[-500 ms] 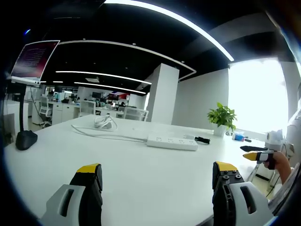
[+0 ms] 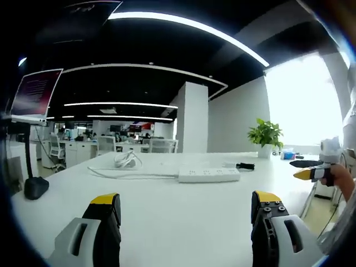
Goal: Straighten the power strip on the desk, plug the charger into it
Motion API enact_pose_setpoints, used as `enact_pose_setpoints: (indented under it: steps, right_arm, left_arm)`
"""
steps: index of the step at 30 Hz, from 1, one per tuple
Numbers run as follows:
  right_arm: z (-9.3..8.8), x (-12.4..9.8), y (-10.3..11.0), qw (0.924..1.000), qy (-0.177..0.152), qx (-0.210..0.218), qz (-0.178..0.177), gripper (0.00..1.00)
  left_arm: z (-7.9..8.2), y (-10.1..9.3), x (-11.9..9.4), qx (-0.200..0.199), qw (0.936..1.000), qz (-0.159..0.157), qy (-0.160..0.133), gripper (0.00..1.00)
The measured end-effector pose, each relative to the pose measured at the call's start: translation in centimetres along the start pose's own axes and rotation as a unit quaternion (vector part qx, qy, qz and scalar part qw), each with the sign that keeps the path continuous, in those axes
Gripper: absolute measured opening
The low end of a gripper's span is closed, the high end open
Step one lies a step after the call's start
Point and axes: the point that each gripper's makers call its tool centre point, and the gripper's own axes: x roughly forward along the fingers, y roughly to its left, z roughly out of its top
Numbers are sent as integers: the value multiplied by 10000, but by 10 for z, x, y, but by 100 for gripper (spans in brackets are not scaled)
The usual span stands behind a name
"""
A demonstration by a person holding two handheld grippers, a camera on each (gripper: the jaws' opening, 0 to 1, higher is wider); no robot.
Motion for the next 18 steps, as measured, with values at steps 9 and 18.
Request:
enact_pose_setpoints:
  steps: [9,18]
  right_arm:
    - [-5,6,10,9996,177,-41,212,100]
    - [-6,14,-1,9995,241,-194,69,100]
  left_arm:
    - [-5,-5,4,201,9994,-202,217,99]
    - [-6,-8,18,53,9984,-470,324,99]
